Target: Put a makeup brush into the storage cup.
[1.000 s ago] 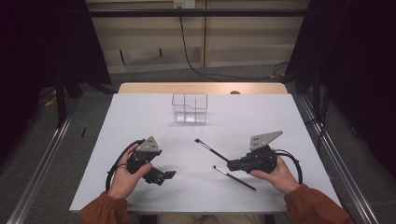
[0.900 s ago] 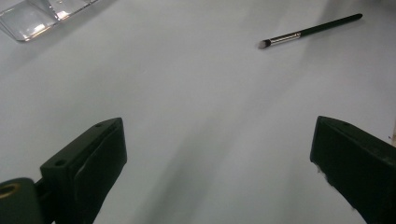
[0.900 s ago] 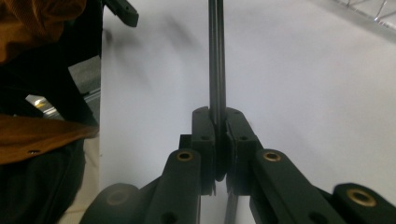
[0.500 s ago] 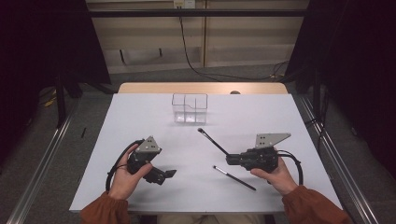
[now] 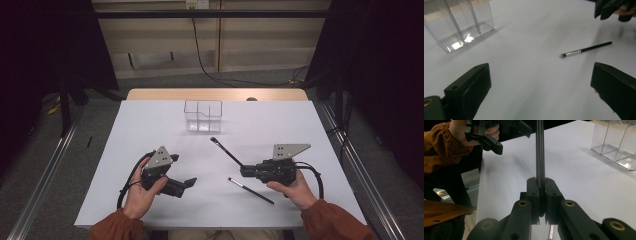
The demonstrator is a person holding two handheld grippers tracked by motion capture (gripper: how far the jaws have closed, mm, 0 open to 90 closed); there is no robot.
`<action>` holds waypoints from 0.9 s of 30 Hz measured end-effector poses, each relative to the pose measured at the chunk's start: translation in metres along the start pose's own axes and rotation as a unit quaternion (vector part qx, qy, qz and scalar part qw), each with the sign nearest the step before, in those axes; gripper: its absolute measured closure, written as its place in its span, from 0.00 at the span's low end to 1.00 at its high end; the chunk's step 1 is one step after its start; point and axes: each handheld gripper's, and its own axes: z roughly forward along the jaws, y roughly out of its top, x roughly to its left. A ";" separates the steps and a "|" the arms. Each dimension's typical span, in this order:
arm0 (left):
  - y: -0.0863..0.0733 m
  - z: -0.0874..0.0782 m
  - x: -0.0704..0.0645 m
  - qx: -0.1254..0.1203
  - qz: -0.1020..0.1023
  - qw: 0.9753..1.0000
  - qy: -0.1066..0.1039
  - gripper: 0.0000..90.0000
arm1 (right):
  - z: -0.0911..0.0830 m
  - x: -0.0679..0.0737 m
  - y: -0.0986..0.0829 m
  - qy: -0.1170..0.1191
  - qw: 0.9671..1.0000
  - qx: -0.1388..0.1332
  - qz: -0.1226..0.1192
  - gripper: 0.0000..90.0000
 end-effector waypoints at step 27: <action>0.037 0.039 -0.029 -0.101 0.001 0.994 -0.040 0.03 | 0.003 0.001 0.001 0.005 1.000 -0.013 -0.004 0.93</action>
